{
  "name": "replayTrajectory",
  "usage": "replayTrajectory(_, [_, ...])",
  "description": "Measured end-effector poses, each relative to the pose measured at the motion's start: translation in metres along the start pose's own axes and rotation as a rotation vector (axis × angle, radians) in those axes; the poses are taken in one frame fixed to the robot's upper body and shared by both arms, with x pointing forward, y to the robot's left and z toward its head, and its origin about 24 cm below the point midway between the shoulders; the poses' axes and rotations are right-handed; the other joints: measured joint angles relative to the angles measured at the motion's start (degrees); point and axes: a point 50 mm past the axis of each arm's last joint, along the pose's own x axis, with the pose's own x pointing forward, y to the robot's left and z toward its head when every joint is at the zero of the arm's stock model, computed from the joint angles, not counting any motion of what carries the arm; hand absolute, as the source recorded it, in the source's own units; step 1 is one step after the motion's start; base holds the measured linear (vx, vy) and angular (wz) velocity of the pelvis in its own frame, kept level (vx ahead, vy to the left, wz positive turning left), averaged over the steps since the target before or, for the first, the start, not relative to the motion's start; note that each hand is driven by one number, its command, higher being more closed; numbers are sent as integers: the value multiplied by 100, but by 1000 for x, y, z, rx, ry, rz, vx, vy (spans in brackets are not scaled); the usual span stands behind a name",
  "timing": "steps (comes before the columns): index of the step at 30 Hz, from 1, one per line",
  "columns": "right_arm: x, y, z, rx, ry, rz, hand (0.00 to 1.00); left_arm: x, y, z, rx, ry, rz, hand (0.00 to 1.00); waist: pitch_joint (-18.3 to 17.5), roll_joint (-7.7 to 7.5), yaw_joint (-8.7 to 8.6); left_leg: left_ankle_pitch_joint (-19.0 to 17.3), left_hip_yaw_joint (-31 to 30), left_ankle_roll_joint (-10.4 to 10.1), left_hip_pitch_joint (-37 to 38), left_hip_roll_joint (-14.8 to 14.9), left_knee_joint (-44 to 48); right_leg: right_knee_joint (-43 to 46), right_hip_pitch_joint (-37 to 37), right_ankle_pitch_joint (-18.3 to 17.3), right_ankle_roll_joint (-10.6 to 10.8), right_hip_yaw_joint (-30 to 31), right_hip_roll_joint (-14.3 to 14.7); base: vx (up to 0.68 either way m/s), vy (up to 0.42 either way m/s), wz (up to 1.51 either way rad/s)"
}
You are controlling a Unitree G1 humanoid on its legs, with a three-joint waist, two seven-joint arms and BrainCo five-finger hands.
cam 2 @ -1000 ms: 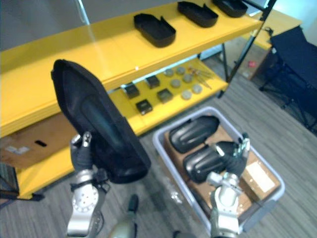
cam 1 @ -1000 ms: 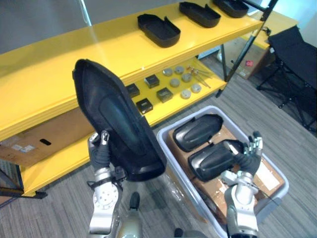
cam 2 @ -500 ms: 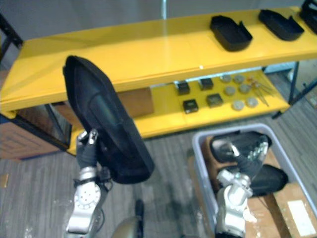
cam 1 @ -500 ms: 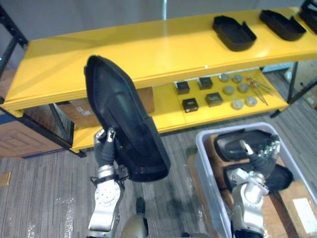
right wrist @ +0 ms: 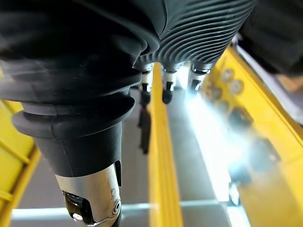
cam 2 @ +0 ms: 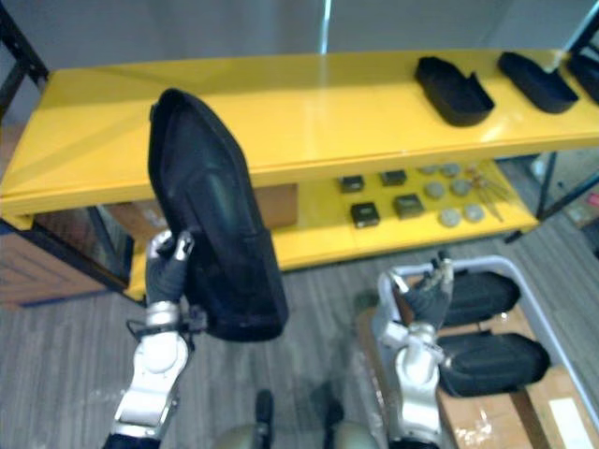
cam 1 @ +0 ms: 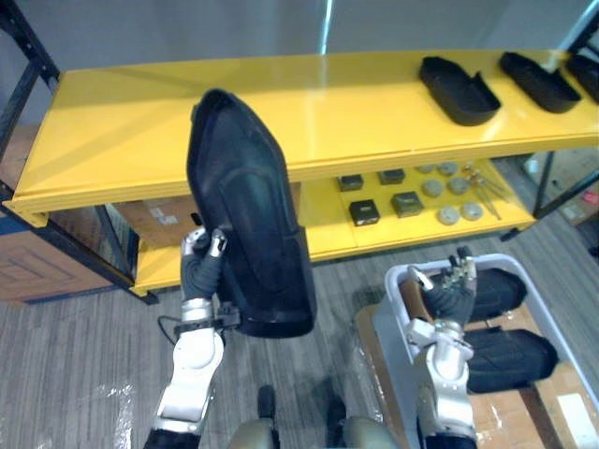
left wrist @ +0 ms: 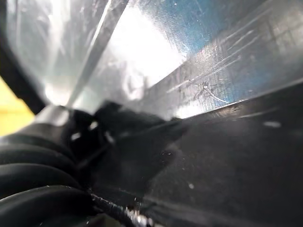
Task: Walk over and take plastic housings, then place them on the shelf
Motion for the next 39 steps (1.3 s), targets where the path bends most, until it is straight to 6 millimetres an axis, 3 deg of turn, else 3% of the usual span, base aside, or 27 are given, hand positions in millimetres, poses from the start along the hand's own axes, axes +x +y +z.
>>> replayTrajectory(1, [3,-3,3,-22,-15,10,0,-2,-3,-1,-22,14,14,100,-18,106,50,-42,-50,-63,-20,68,6,-60,53,-24,-26,-81,51,188,-143,46])
replayTrajectory(3, [5,-4,5,-39,-27,19,0,-2,-5,-1,-37,25,20,100,-18,135,54,-201,-62,-165,-32,171,178,-131,211,-30,-32,-217,135,180,-122,27])
replayTrajectory(5, [2,-9,7,-51,-36,8,0,-5,-7,-3,-50,43,24,100,-5,134,55,-629,-73,-176,-48,234,777,-119,516,-163,-65,-305,200,161,-84,18])
replayTrajectory(7, [-4,-14,15,-51,-65,4,0,-12,-6,-7,-50,72,31,100,18,219,84,-1275,-89,-211,-161,285,1865,35,899,-535,-102,-314,283,131,-15,7])
replayTrajectory(11, [-6,-19,17,-54,-73,-6,0,-16,-6,-11,-49,100,33,100,73,164,180,-1432,-47,-277,-686,207,2989,125,1007,-688,-137,-329,126,58,50,13])
replayTrajectory(12, [-5,-19,18,-51,-77,-7,0,-17,-6,-12,-50,106,35,100,86,172,196,-1522,-66,-260,-865,339,3053,120,1013,-711,-149,-322,86,25,88,1])
replayTrajectory(14, [-3,-16,20,-44,-86,-4,0,-17,-6,-12,-49,108,35,100,98,159,172,-1463,-190,-361,-1133,553,2797,150,1014,-838,-148,-257,-13,93,186,-4])
replayTrajectory(16, [-1,-14,22,-41,-96,-7,0,-18,-6,-12,-52,114,43,100,105,150,190,-1203,-536,-568,-1050,635,1896,286,990,-959,39,-55,-123,137,275,-44])
replayTrajectory(17, [0,-13,23,-39,-105,-8,0,-18,-7,-12,-55,114,52,100,95,291,244,-823,-677,-826,-899,790,1446,380,997,-1070,208,164,-117,135,288,-80])
replayTrajectory(18, [-1,-10,22,-29,-96,-10,0,-17,-6,-12,-49,112,52,100,125,216,269,-556,-550,-800,-827,743,1589,459,993,-1147,316,360,-191,185,352,-100])
replayTrajectory(19, [-5,-4,20,-7,-84,-1,0,-15,-4,-10,-33,97,46,100,78,28,280,-764,-297,-653,-869,617,1828,450,907,-1141,341,694,-353,178,352,-78])
replayTrajectory(20, [-7,0,22,2,-88,12,0,-14,-2,-8,-27,83,45,100,76,-34,251,-892,-197,-585,-953,580,2038,432,861,-1128,364,861,-417,213,406,-90])
replayTrajectory(22, [-10,18,28,24,-111,78,0,-10,4,-2,-19,52,68,100,63,-137,321,-1338,489,-351,-1141,665,2702,413,588,-912,646,1498,-549,162,371,-131])
replayTrajectory(23, [-11,24,28,34,-111,99,0,-10,6,-2,-15,51,79,100,57,-147,317,-1388,657,-298,-1122,696,2705,362,526,-811,652,1564,-585,97,279,-149])
replayTrajectory(25, [-15,42,25,63,-93,164,0,-7,16,-2,23,41,108,100,37,-208,309,-1358,1349,-173,-783,811,2310,13,351,-192,638,1330,-702,87,202,-142])
replayTrajectory(28, [-17,48,20,36,-76,200,0,-4,28,-1,87,28,148,100,-9,-277,278,-1348,1670,-159,-476,914,2145,-508,490,354,596,634,-664,77,80,-118])
replayTrajectory(31, [-19,46,17,24,-63,206,0,-2,25,2,104,5,144,100,-13,-283,79,-1307,1656,-232,-344,904,1943,-598,514,389,627,607,-633,33,-16,-28])
replayTrajectory(35, [-23,39,11,-8,-39,224,0,-5,14,3,55,19,153,100,-11,-258,54,-1321,1524,-397,-128,994,1835,-591,693,198,461,531,-476,-5,-81,-3])
replayTrajectory(36, [-24,37,9,-16,-34,230,0,-5,13,3,43,25,159,100,21,-205,11,-1473,1368,-468,-164,1075,2067,-556,812,41,556,379,-414,-25,-124,17])
replayTrajectory(39, [-24,30,8,-50,-33,246,0,-9,10,1,18,47,173,100,12,26,2,-1567,962,-517,-245,1185,2368,-475,993,-41,519,229,-278,-38,-36,26])
